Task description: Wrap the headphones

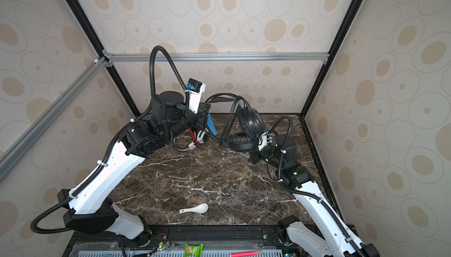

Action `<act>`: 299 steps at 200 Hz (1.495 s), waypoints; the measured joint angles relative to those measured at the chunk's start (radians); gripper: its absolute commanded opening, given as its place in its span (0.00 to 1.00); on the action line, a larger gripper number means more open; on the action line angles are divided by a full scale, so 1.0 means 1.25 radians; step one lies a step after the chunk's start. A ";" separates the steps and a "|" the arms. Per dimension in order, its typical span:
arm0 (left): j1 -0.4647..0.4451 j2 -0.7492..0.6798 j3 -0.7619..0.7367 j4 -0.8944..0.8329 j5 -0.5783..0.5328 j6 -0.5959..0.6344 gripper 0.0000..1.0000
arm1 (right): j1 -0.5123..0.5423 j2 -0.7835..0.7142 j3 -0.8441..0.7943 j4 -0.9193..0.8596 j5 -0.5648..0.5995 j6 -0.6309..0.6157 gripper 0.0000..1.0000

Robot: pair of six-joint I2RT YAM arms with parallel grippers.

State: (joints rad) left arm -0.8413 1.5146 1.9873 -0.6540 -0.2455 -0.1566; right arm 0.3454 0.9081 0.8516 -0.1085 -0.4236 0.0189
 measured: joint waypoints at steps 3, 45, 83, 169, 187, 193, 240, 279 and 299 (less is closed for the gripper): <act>0.001 0.000 0.000 -0.002 -0.002 -0.001 0.00 | 0.000 -0.004 -0.004 0.000 0.001 0.001 0.00; 0.015 -0.007 -0.027 -0.011 -0.013 -0.011 0.00 | -0.009 -0.055 -0.072 0.031 0.011 0.033 0.00; 0.024 -0.012 -0.049 -0.022 -0.018 -0.012 0.00 | -0.063 -0.067 -0.133 0.076 0.007 0.078 0.00; 0.029 -0.019 -0.067 -0.024 -0.017 -0.018 0.00 | -0.084 -0.051 -0.136 0.081 -0.030 0.076 0.02; 0.031 -0.020 -0.068 -0.024 -0.015 -0.019 0.00 | -0.084 -0.051 -0.136 0.078 -0.043 0.067 0.02; 0.032 -0.020 -0.068 -0.024 -0.014 -0.019 0.00 | -0.084 -0.051 -0.136 0.077 -0.047 0.064 0.03; 0.035 -0.020 -0.070 -0.024 -0.005 -0.020 0.00 | -0.084 -0.050 -0.127 0.051 -0.065 0.030 0.05; 0.040 -0.022 -0.082 -0.016 -0.003 -0.025 0.00 | -0.084 -0.048 -0.109 0.014 -0.079 0.006 0.06; 0.042 -0.023 -0.089 -0.012 -0.002 -0.027 0.00 | -0.084 -0.050 -0.108 0.005 -0.079 0.000 0.06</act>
State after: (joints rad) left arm -0.7891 1.4860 1.8755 -0.6693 -0.2481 -0.1902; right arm 0.2409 0.8452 0.7162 -0.1024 -0.5220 0.0193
